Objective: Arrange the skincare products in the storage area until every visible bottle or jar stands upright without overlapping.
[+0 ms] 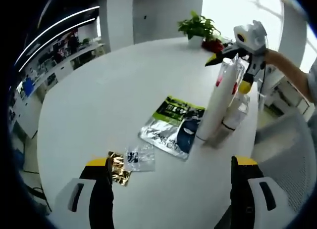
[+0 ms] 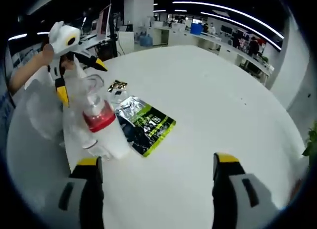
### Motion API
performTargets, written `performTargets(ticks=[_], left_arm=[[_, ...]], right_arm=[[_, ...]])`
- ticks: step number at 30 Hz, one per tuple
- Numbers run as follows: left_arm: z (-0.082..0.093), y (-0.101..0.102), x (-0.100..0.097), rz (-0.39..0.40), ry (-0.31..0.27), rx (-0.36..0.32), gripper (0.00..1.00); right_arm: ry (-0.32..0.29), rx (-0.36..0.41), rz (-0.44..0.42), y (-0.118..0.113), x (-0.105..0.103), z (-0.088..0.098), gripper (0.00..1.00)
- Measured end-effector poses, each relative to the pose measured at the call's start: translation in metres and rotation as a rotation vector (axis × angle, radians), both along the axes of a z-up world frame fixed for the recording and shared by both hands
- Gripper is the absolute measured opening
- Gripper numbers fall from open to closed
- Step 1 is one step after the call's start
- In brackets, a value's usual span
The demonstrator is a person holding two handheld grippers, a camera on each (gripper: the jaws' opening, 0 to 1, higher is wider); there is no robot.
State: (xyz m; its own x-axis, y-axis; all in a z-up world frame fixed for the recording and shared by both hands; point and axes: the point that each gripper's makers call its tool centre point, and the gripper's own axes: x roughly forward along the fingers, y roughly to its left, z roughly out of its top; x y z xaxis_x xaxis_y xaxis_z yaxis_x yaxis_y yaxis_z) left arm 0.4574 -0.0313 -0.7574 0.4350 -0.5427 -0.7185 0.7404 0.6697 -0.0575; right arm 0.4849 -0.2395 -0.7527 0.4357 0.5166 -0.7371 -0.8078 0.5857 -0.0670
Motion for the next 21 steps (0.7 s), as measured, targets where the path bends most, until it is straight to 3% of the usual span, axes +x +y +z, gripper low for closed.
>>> performTargets(ticks=[10, 21], left_arm=[[-0.016, -0.003, 0.007, -0.006, 0.028, 0.051, 0.97], [-0.029, -0.008, 0.013, -0.020, 0.061, 0.058, 0.94]], right_arm=[[0.029, 0.030, -0.019, 0.001, 0.019, -0.016, 0.70], [0.077, 0.069, -0.060, 0.008, 0.032, -0.035, 0.51]])
